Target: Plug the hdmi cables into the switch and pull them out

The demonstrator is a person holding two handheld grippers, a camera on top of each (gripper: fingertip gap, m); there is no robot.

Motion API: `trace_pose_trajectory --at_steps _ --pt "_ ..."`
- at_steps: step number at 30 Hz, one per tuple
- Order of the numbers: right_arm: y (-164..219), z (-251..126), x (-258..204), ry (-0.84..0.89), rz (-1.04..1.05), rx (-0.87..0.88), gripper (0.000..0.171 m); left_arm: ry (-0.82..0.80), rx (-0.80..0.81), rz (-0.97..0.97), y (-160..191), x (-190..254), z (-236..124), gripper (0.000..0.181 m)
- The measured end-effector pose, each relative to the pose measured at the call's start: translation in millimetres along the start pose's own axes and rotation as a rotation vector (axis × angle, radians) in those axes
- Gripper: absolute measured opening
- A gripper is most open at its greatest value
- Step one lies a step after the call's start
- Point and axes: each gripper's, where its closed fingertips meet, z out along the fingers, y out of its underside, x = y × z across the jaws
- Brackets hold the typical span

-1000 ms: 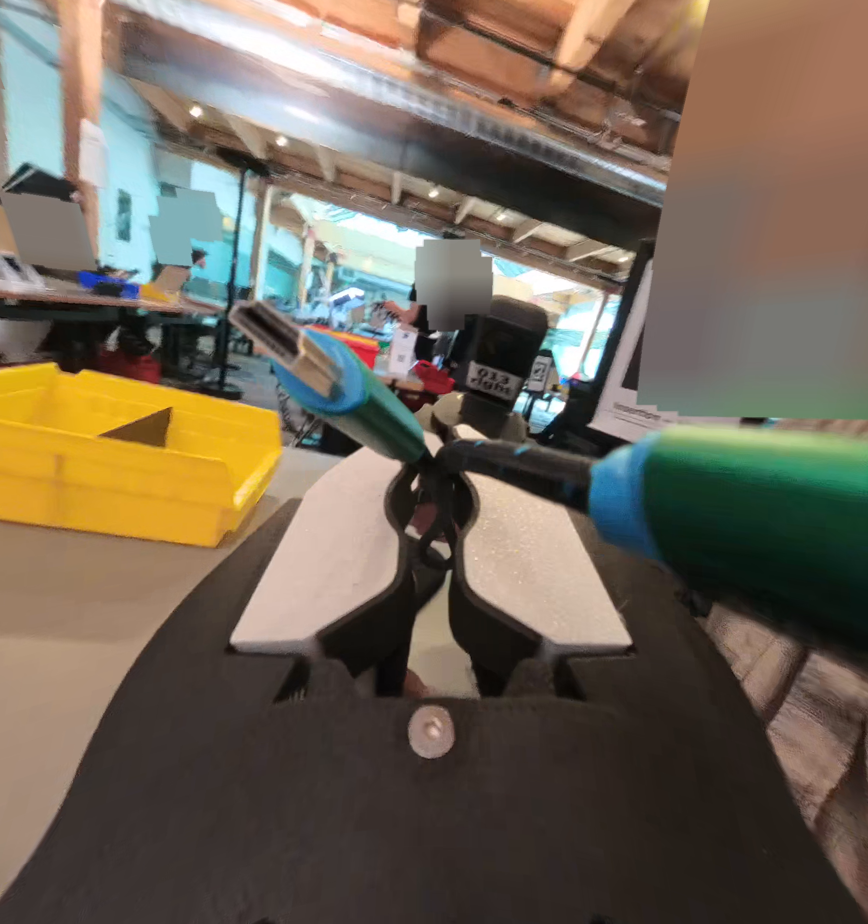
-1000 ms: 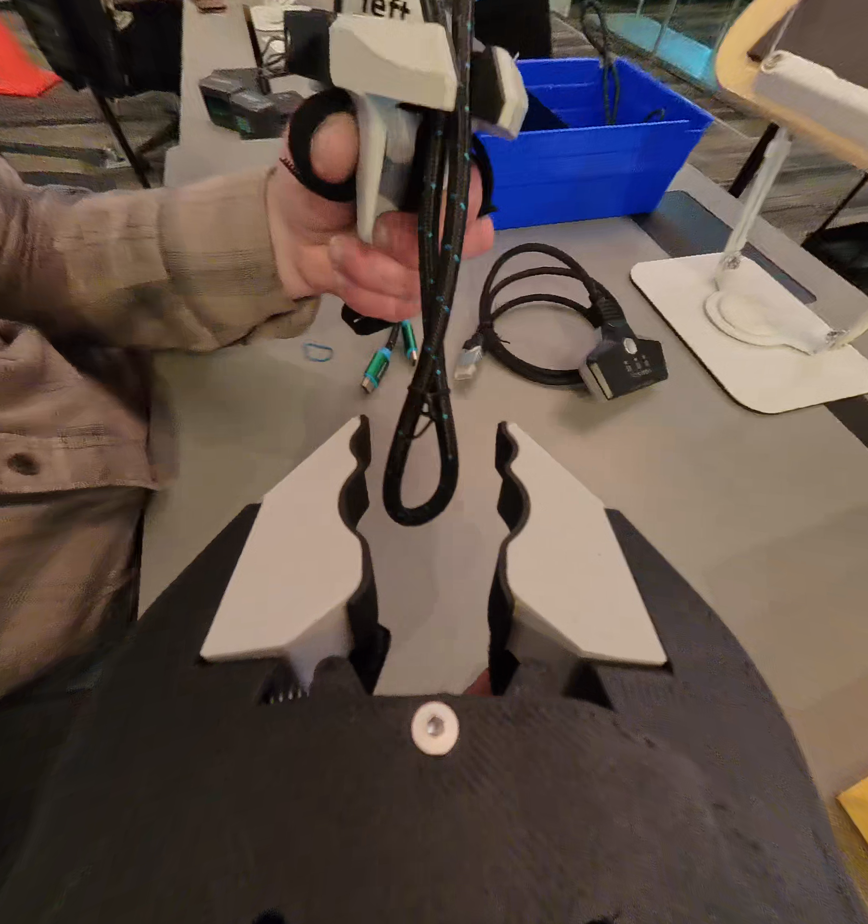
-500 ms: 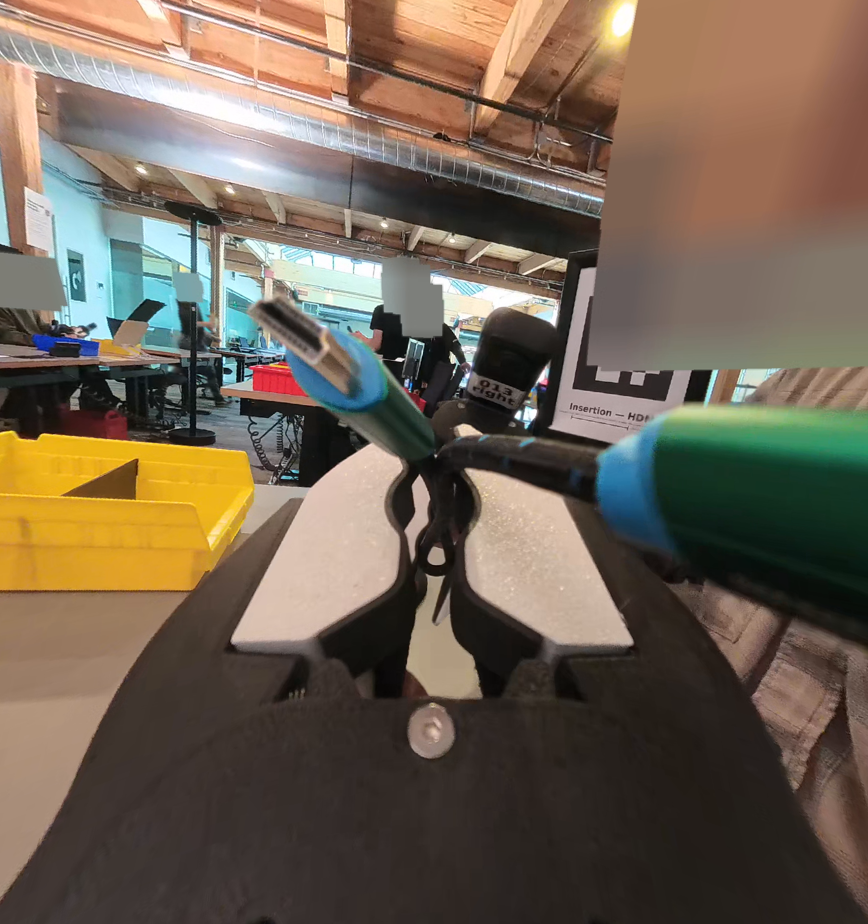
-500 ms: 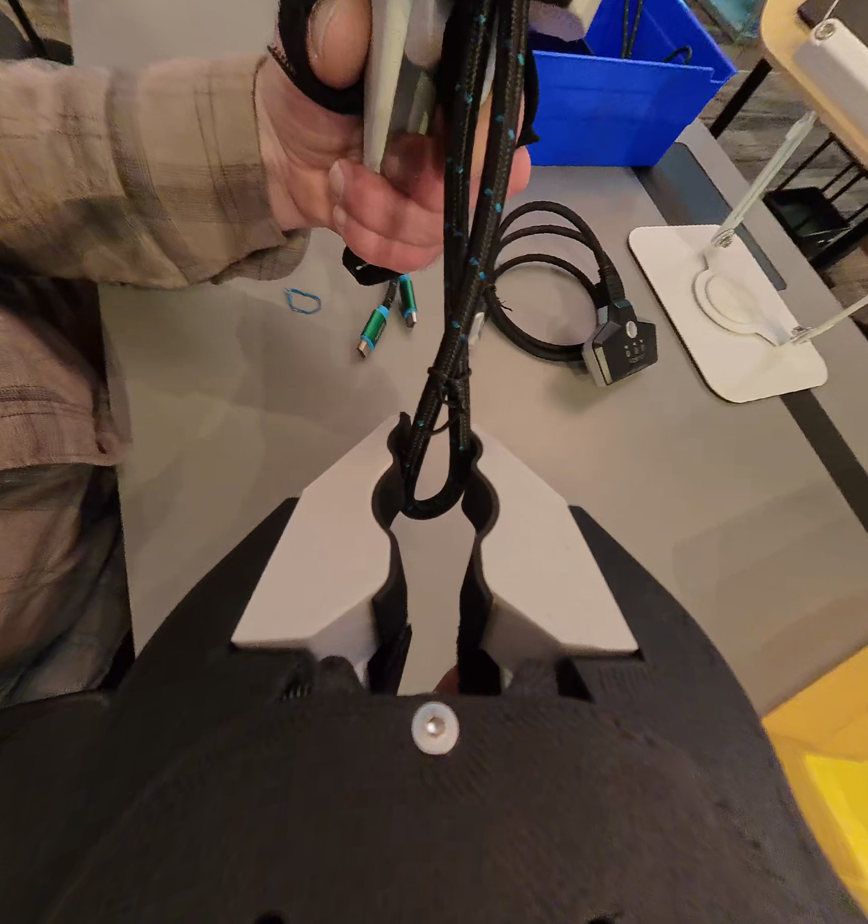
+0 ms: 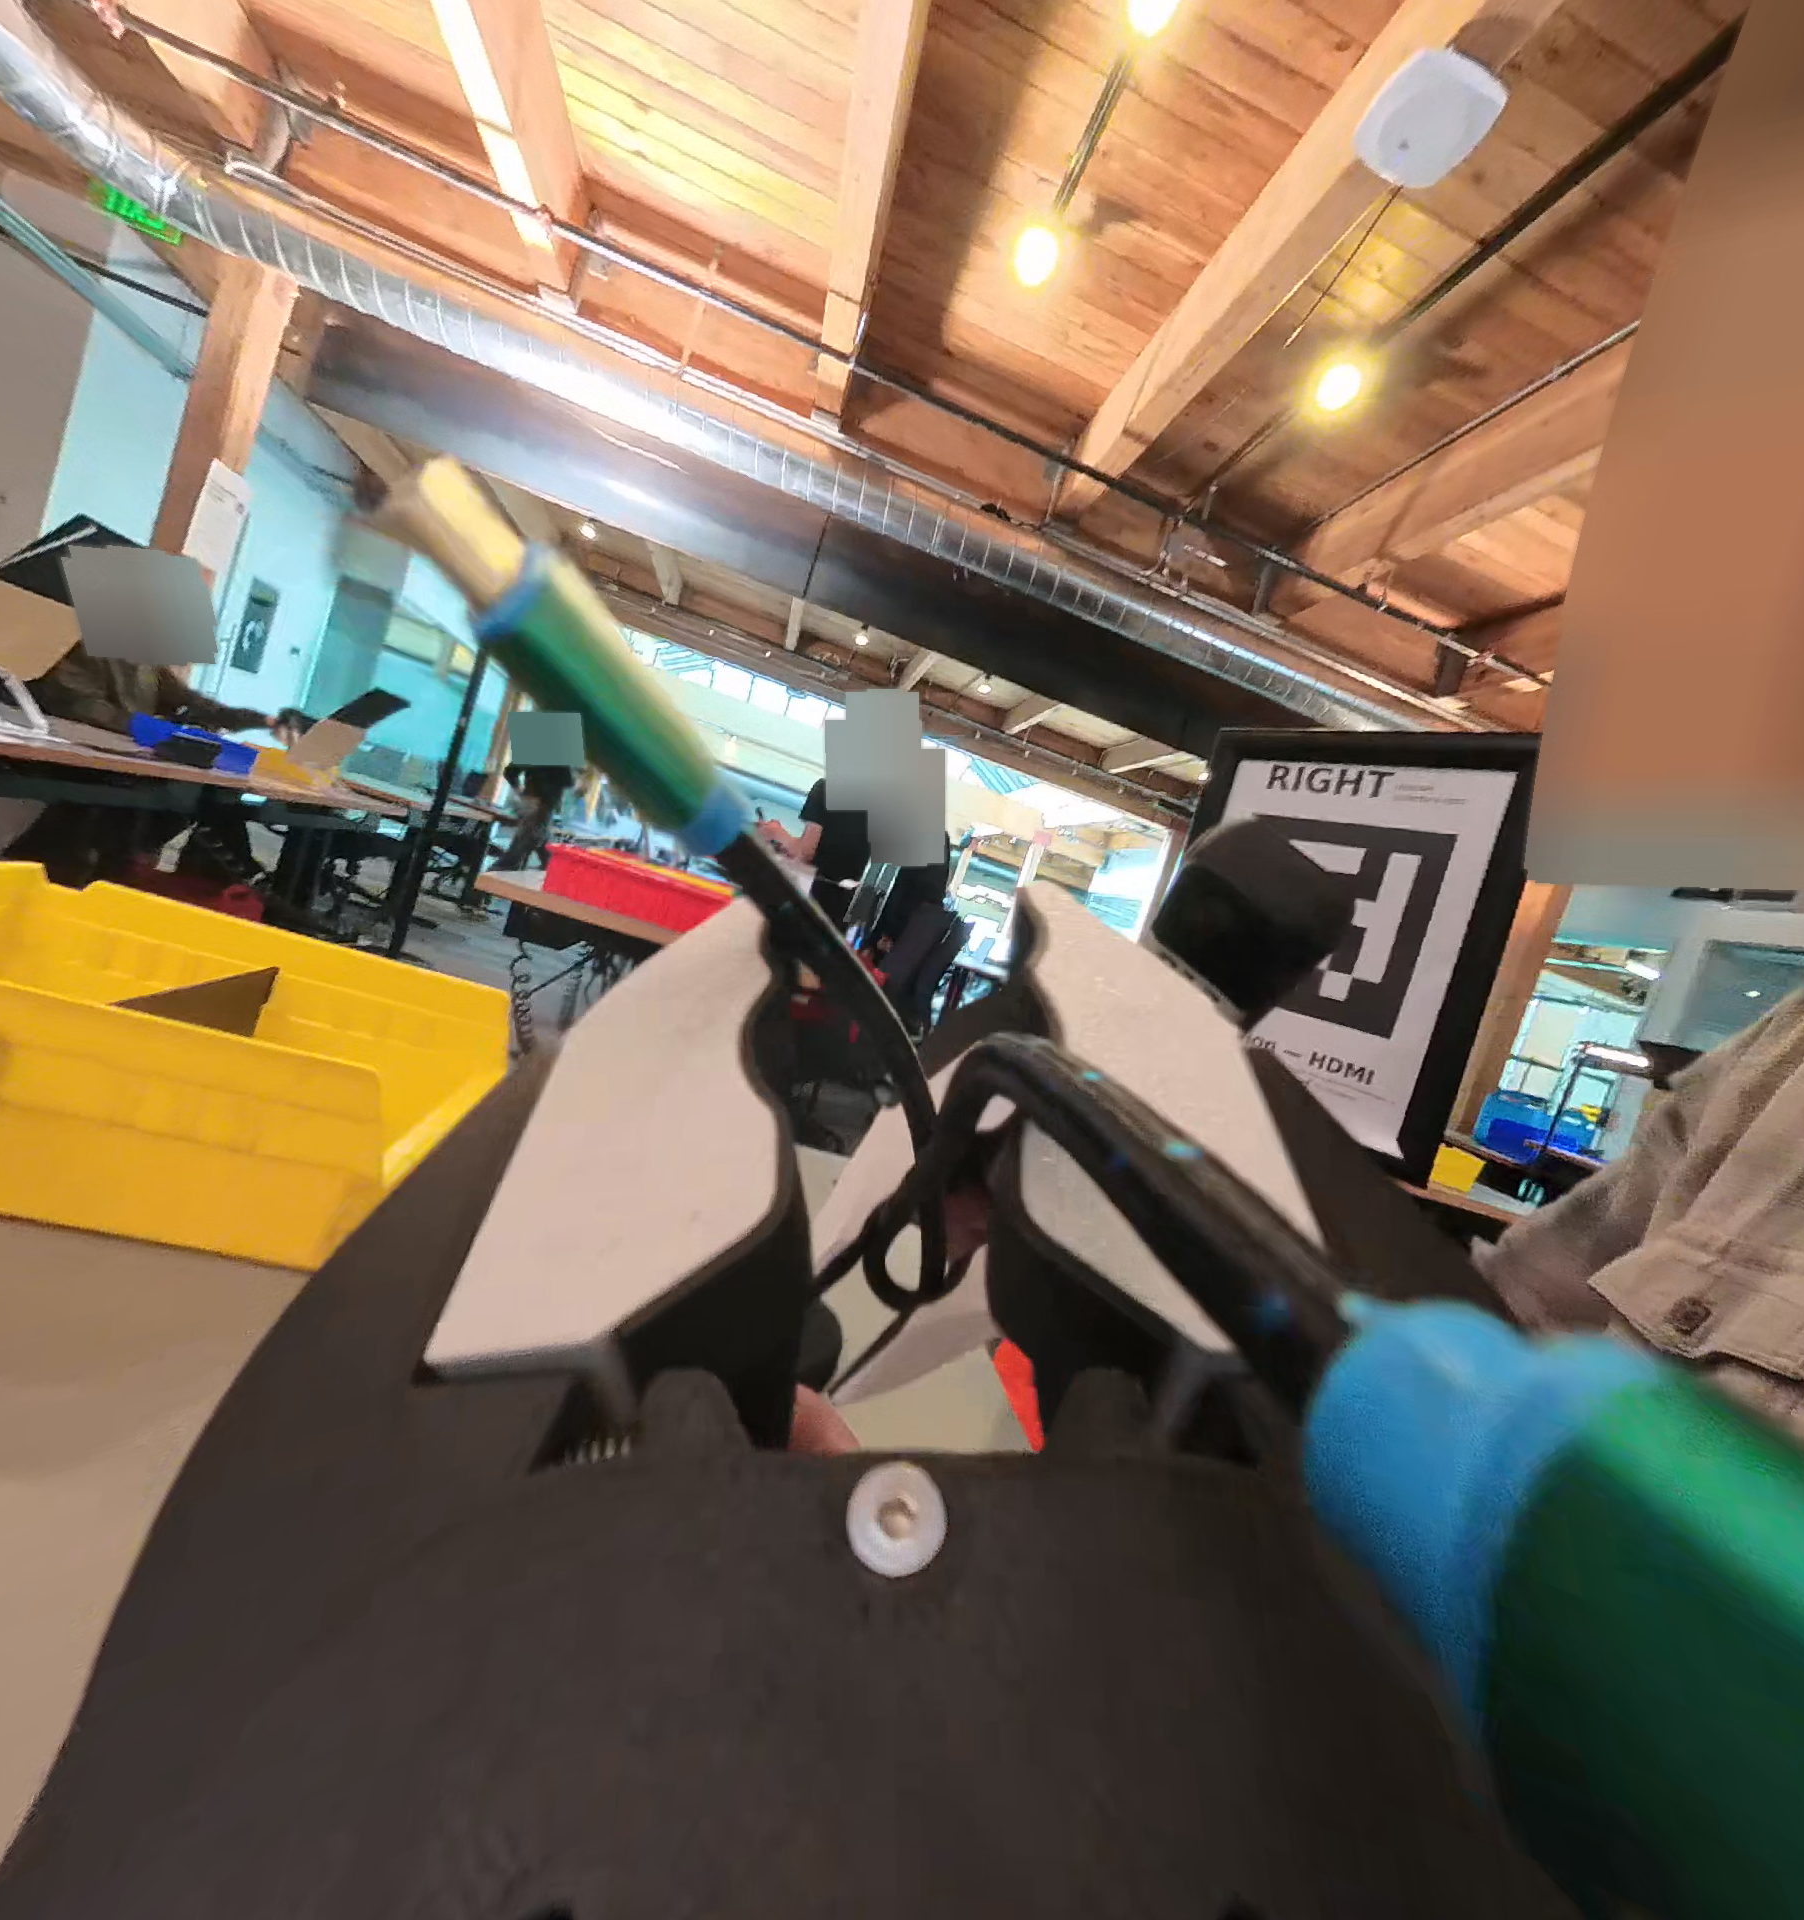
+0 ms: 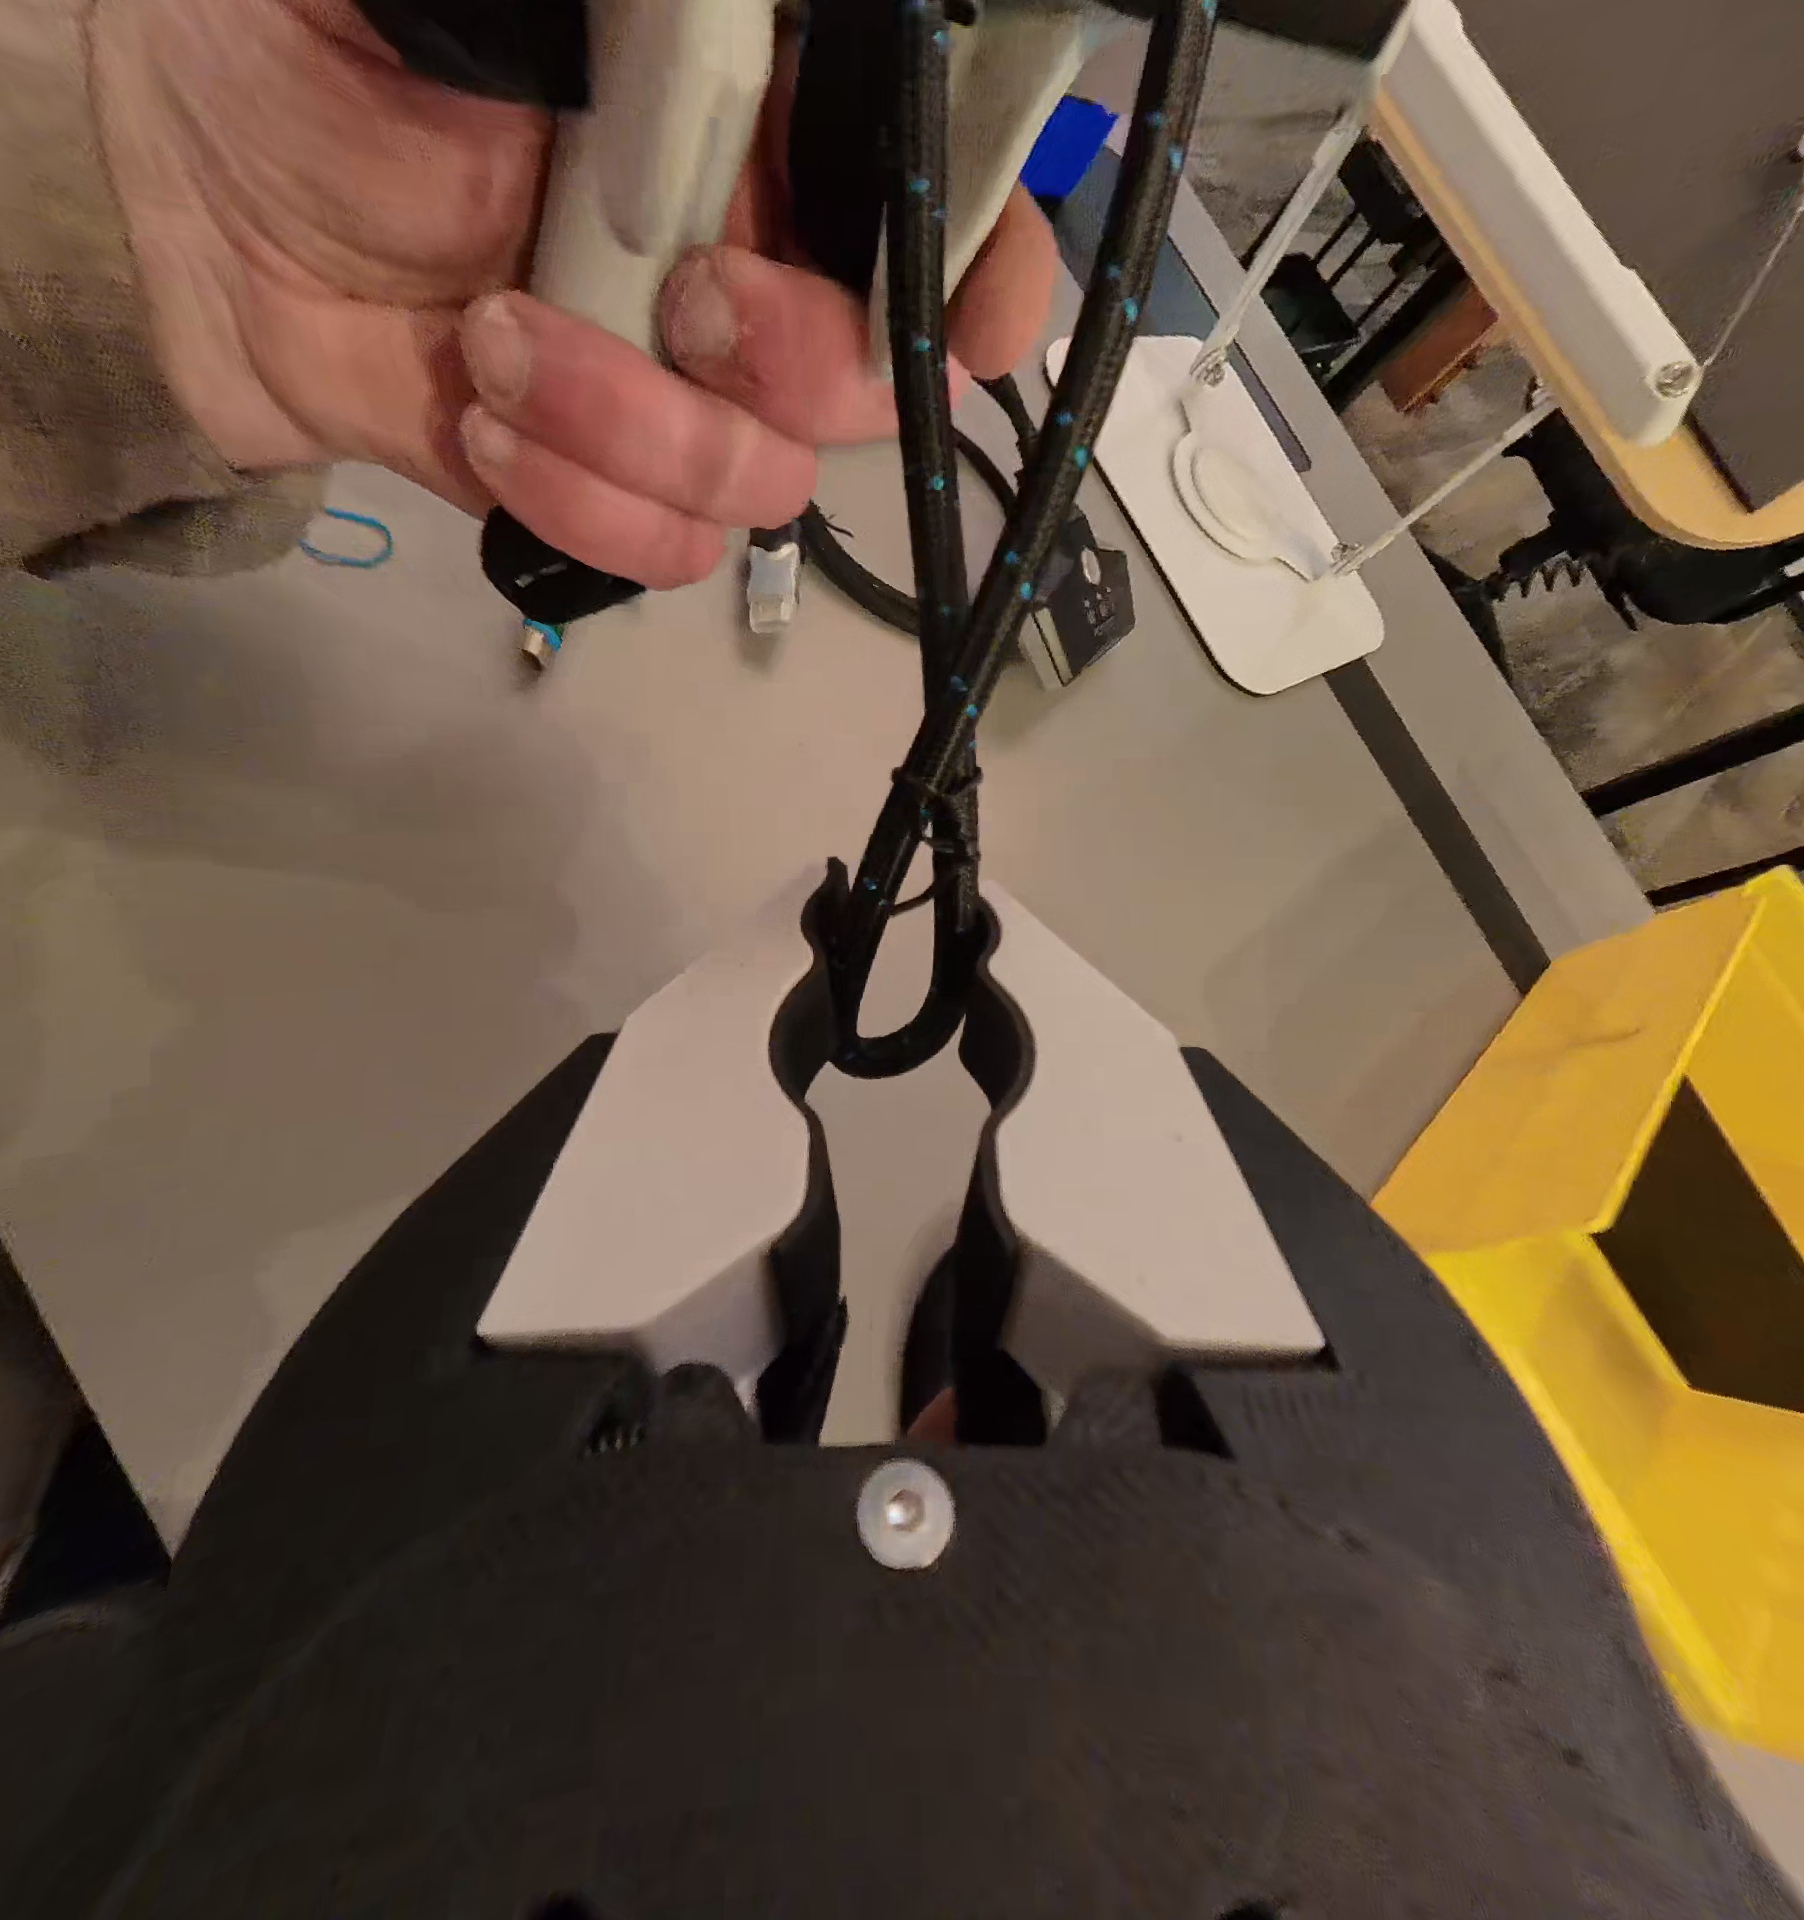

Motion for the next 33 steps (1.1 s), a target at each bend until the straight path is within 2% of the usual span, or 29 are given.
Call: trace_pose_trajectory --at_steps 2,6,8,10,16,18,25,30,33 --pt "-1.6 0.3 -7.3 -0.016 0.04 0.035 0.016 0.036 0.012 -0.016 -1.3 5.3 0.5 0.028" --pt "0.1 1.8 -9.3 0.028 0.076 0.053 0.02 0.01 -0.033 0.034 2.8 9.2 2.8 0.011" --pt "2.8 -0.4 -6.0 0.067 0.07 0.031 0.045 -0.05 -0.04 0.066 1.8 6.3 1.8 0.007" --pt "3.7 -7.0 -0.2 0.112 0.054 0.01 0.051 -0.069 -0.062 0.101 0.6 7.9 -0.8 0.007" --pt "-34.6 -30.2 6.6 0.231 -0.017 0.105 0.052 -0.137 -0.102 0.134 3.7 11.5 -0.9 0.007" --pt "-40.8 -31.6 9.2 0.278 -0.032 0.121 0.051 -0.264 -0.139 0.138 9.2 -3.4 -3.7 0.008" --pt "-45.1 -28.9 8.1 0.369 -0.03 0.154 0.05 -0.226 -0.18 0.144 16.9 13.6 1.2 0.008" --pt "-49.6 -25.5 8.1 0.444 -0.068 0.151 0.05 -0.27 -0.13 0.081 18.6 12.7 1.6 0.007" --pt "-54.8 -26.0 11.7 0.545 -0.18 0.107 0.051 -0.348 -0.065 0.019 17.0 3.8 -2.2 0.008"
